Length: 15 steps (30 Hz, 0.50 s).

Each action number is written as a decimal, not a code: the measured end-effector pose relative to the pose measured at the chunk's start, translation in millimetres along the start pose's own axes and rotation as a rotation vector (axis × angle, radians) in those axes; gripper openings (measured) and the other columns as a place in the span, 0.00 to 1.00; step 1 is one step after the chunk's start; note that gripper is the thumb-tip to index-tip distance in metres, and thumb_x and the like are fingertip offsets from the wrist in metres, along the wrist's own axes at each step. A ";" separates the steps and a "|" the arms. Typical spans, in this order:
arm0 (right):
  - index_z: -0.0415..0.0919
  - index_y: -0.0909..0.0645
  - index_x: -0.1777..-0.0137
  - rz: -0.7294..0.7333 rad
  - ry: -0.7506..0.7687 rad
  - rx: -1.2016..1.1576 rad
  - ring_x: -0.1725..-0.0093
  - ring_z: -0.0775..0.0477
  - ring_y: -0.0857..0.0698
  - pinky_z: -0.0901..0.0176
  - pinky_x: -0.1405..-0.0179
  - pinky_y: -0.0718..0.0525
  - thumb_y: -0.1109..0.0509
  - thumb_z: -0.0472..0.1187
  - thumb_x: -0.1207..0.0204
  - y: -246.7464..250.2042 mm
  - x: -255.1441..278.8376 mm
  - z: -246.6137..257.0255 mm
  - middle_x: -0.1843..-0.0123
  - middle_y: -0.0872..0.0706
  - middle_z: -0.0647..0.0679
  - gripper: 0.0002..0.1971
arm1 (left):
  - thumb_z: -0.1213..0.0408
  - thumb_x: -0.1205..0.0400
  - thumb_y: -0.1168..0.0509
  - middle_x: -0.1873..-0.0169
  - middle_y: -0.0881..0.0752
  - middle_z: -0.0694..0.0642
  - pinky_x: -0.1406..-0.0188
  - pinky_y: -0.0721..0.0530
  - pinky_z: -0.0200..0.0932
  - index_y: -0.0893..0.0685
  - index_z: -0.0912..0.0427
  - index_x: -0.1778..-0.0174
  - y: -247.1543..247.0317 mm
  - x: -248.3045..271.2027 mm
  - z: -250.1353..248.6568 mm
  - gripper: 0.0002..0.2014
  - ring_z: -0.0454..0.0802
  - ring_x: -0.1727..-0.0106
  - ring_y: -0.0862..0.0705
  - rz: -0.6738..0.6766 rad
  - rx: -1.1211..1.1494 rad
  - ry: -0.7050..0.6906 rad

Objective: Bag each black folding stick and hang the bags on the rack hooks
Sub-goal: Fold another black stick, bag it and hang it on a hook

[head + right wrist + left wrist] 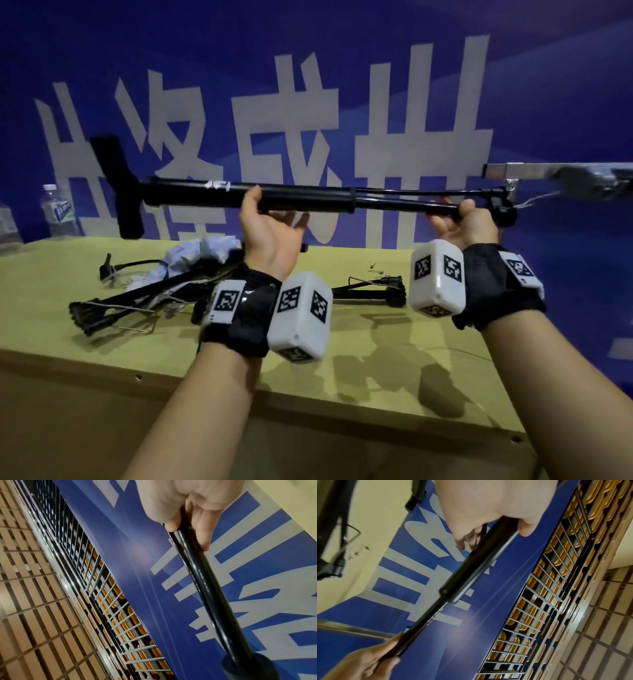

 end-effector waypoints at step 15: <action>0.42 0.27 0.61 -0.069 0.010 -0.134 0.65 0.46 0.12 0.64 0.85 0.20 0.42 0.38 0.15 68.0 -41.6 23.6 0.64 0.15 0.45 0.11 | 0.56 0.19 0.34 0.65 0.20 0.55 0.60 0.15 0.49 0.24 0.58 0.58 -12.2 -46.6 28.6 0.10 0.51 0.63 0.17 -0.106 0.067 0.025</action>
Point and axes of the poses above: each hand's wrist, its own x-axis away from the middle knuckle, its own y-axis out of the back of the hand, z = x × y, the point moved 8 cm from there along -x, towards the middle knuckle
